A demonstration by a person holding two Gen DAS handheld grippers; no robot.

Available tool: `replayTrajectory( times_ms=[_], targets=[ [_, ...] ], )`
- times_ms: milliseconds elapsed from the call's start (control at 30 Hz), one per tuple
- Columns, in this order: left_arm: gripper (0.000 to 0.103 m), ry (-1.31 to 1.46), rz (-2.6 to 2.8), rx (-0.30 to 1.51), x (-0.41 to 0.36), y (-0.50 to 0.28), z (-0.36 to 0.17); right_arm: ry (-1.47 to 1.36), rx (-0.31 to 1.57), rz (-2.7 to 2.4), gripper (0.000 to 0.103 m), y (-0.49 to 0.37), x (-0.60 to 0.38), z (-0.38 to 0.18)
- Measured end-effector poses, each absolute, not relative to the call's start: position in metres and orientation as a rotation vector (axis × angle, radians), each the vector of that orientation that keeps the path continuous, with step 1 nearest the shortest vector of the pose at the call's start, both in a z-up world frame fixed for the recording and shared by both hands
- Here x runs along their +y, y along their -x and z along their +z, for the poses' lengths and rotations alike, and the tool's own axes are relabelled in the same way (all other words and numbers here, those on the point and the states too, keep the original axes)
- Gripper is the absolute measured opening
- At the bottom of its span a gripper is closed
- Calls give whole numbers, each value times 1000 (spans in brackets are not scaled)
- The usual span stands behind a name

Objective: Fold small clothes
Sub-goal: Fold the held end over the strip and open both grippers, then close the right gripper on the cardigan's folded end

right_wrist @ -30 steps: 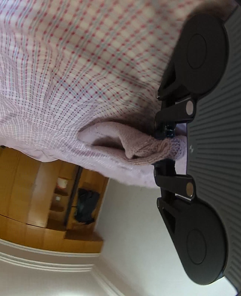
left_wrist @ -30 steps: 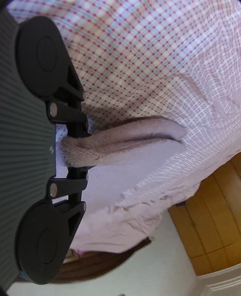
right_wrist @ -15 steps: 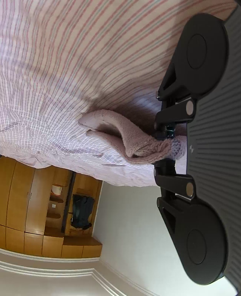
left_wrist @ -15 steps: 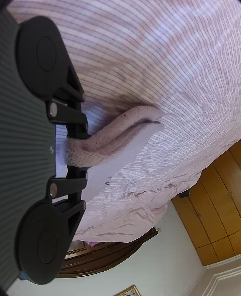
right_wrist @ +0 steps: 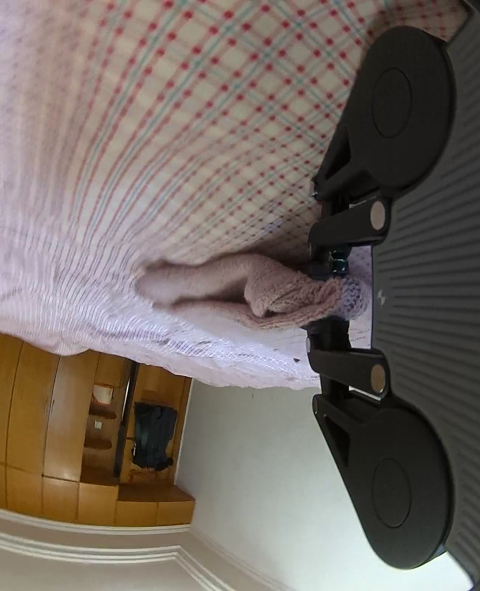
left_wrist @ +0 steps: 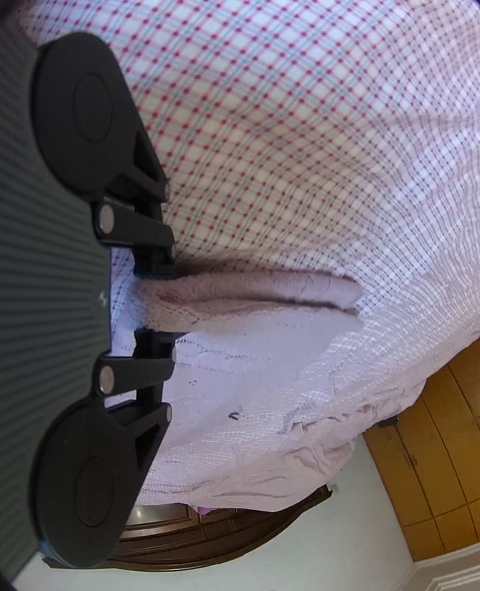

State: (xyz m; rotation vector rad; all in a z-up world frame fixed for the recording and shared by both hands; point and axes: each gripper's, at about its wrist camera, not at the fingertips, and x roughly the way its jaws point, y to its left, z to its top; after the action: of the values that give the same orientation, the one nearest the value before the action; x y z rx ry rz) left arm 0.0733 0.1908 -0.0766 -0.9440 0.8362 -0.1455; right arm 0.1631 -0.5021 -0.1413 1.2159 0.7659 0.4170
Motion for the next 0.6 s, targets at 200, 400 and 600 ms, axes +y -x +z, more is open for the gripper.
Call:
replayTrajectory(
  times_ms=[200,400,600],
  targets=[
    [28,898,-134,852,213,-56,-71,-1162,766,434,33,-159,-502,-134],
    [31,862,-88,837,237,-38,-54,-1138,700,387,50,-153,-515,-125],
    [33,753,-30,799,240,-17,-32,-1124,650,383,67,-158,-536,-113]
  ],
)
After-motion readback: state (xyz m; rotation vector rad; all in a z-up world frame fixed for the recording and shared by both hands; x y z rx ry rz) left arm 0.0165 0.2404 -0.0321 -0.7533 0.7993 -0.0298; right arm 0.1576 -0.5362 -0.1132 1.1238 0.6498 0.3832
